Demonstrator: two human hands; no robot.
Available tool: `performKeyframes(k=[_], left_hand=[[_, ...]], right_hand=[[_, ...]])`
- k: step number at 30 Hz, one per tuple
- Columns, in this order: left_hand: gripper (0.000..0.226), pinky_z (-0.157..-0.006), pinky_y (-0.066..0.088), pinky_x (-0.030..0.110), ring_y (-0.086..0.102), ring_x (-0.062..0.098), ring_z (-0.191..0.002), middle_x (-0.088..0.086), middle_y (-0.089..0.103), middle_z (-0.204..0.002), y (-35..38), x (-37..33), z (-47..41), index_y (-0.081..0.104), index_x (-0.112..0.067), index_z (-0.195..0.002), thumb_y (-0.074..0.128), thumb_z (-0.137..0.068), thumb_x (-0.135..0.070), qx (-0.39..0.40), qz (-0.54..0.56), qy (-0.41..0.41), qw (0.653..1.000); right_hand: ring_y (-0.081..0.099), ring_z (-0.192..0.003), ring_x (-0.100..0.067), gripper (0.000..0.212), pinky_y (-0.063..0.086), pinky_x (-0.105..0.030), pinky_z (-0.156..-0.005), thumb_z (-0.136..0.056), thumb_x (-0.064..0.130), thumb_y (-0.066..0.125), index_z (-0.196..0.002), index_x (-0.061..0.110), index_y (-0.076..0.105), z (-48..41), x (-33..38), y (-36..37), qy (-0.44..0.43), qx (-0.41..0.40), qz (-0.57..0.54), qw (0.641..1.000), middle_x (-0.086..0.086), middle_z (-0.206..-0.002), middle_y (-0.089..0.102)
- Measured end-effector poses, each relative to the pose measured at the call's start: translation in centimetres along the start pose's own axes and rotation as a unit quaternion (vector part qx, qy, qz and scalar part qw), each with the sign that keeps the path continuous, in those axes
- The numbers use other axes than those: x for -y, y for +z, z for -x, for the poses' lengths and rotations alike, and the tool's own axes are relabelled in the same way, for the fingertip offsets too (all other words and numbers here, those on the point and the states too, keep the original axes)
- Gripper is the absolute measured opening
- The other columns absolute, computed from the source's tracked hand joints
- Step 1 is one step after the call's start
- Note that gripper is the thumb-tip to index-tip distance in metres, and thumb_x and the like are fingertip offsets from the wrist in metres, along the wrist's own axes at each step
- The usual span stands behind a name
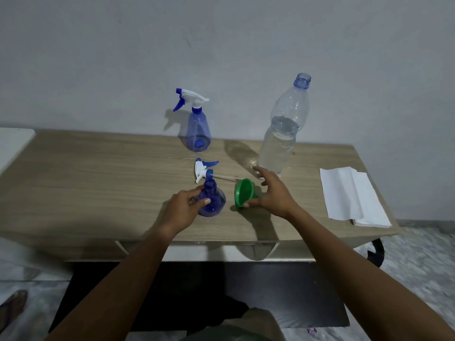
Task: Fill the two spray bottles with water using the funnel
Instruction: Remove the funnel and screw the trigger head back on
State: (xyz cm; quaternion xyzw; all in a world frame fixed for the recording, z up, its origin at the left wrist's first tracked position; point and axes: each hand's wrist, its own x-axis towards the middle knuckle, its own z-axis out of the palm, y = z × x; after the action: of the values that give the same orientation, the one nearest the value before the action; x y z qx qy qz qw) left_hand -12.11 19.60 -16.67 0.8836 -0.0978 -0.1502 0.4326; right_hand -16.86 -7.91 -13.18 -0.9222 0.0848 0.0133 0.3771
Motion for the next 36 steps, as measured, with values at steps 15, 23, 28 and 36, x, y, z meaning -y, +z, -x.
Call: performKeyframes(k=[15, 23, 28, 36], left_hand=[[0.041, -0.072, 0.043, 0.008, 0.064, 0.003, -0.096, -0.002, 0.073, -0.121, -1.9, 0.3, 0.6, 0.066, -0.025, -0.131, 0.073, -0.090, -0.028, -0.075, 0.011, -0.012, 0.997], [0.036, -0.074, 0.035, -0.005, 0.061, -0.001, -0.100, -0.017, 0.069, -0.120, -3.3, 0.4, 0.6, 0.070, -0.025, -0.126, 0.072, -0.090, -0.027, -0.058, 0.006, -0.001, 0.998], [0.036, -0.075, 0.035, -0.006, 0.057, -0.008, -0.101, -0.025, 0.063, -0.113, -3.4, 0.6, 0.7, 0.069, -0.025, -0.126, 0.073, -0.090, -0.027, -0.052, 0.019, -0.004, 0.998], [0.044, -0.076, 0.036, 0.000, 0.062, 0.010, -0.117, -0.002, 0.068, -0.131, -3.8, 0.3, 0.8, 0.065, -0.023, -0.132, 0.073, -0.090, -0.031, -0.044, 0.002, 0.001, 0.999]], right_hand=[[0.069, -0.096, -0.023, 0.036, 0.056, -0.042, -0.088, -0.082, 0.041, 0.081, -0.108, 0.015, 0.076, -12.1, 7.7, 6.0, 0.009, 0.121, 0.057, 0.991, -0.002, -0.103, 0.075], [0.067, -0.090, -0.018, 0.049, 0.055, -0.037, -0.083, -0.066, 0.052, 0.091, -0.103, 0.022, 0.080, -14.3, 6.8, 8.2, 0.015, 0.157, 0.126, 0.979, 0.002, -0.096, 0.074], [0.066, -0.094, -0.019, 0.036, 0.054, -0.036, -0.085, -0.075, 0.032, 0.088, -0.108, 0.020, 0.080, -14.4, 7.3, 7.7, -0.027, 0.164, 0.139, 0.976, 0.000, -0.103, 0.075], [0.067, -0.085, -0.019, 0.030, 0.052, -0.030, -0.078, -0.085, 0.022, 0.082, -0.114, 0.020, 0.077, -11.1, 13.9, 0.8, -0.174, 0.040, -0.012, 0.984, 0.005, -0.105, 0.075]])
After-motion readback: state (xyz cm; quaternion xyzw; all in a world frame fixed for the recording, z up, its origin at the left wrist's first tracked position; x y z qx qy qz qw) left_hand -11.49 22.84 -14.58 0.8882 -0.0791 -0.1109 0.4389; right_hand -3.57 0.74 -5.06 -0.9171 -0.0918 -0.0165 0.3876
